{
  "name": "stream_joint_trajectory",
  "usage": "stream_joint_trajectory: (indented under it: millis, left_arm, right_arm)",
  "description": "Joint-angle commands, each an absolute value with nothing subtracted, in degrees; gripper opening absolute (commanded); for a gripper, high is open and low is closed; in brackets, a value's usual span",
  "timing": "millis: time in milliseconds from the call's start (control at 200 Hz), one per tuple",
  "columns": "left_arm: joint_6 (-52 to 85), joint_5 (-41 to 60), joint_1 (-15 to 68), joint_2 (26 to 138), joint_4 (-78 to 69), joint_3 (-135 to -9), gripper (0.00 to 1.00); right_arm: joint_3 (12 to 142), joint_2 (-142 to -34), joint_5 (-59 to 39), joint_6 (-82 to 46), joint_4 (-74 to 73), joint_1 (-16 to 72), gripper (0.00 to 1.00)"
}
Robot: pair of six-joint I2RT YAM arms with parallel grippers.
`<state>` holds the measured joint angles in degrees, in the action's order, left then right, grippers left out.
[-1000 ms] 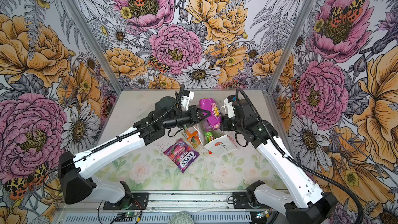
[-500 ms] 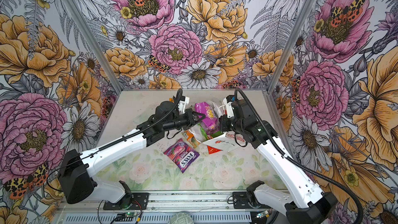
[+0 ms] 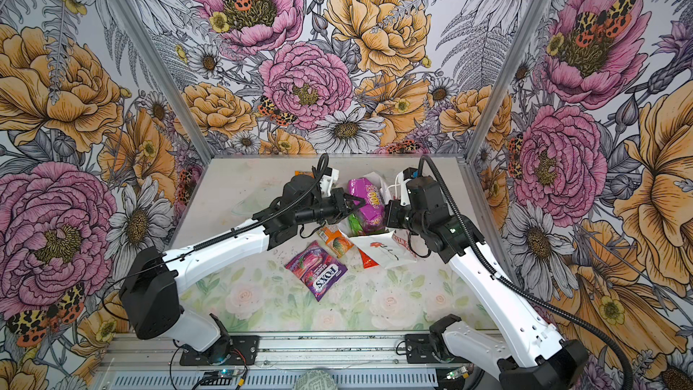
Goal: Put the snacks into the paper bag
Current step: 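Release the purple candy bag and withdraw the left gripper from the bag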
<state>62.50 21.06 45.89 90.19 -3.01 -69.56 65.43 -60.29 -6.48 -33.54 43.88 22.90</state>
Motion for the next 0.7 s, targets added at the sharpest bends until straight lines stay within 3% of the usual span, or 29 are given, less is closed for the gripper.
stream_joint_trajectory:
  millis: [0, 205, 600, 696]
  left_arm:
    - [60.4, 22.9, 47.5, 91.4, -6.4, -77.0, 0.0]
    - [59.0, 22.0, 48.4, 97.7, 8.3, -87.0, 0.0]
    - [54.5, 16.1, 50.4, 103.8, 28.6, -101.1, 0.0]
    - [52.5, 14.5, 50.6, 106.5, 32.0, -104.2, 0.06]
  right_arm:
    - [63.5, -57.9, -12.5, -39.1, 40.0, 17.9, 0.0]
    - [57.7, -54.7, -17.2, -41.0, 40.0, 10.5, 0.0]
    - [56.9, -53.4, -17.5, -39.0, 40.4, 8.6, 0.0]
    - [57.5, -54.1, -17.6, -38.6, 40.4, 8.5, 0.0]
